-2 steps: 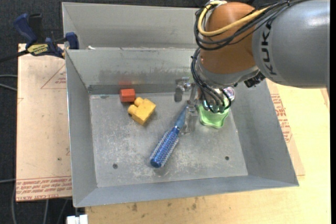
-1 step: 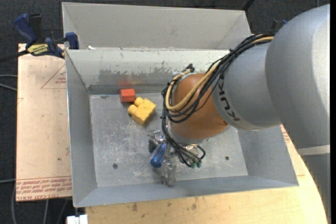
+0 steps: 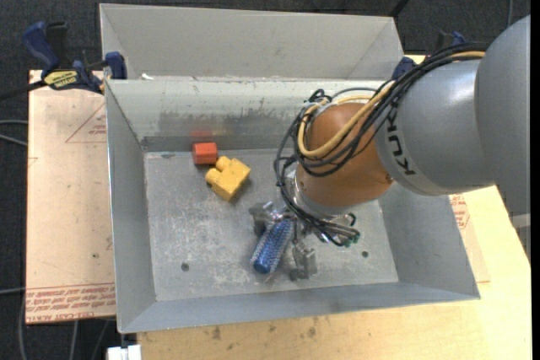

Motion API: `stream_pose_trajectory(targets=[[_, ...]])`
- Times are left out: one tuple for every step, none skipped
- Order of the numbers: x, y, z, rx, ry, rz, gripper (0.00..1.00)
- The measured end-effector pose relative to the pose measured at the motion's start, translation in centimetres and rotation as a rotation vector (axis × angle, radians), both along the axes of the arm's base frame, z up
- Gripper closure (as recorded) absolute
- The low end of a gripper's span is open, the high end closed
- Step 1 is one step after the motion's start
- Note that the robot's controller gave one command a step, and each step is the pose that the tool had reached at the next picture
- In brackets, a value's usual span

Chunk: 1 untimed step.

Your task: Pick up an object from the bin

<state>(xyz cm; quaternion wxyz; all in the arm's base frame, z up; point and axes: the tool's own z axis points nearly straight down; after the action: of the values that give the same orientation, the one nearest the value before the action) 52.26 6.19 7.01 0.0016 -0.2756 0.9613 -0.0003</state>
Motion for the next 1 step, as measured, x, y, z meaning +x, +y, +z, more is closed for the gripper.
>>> stream_pose_trajectory(targets=[[-0.08, 0.16, -0.04, 0.002, 0.002, 0.002, 1.00]])
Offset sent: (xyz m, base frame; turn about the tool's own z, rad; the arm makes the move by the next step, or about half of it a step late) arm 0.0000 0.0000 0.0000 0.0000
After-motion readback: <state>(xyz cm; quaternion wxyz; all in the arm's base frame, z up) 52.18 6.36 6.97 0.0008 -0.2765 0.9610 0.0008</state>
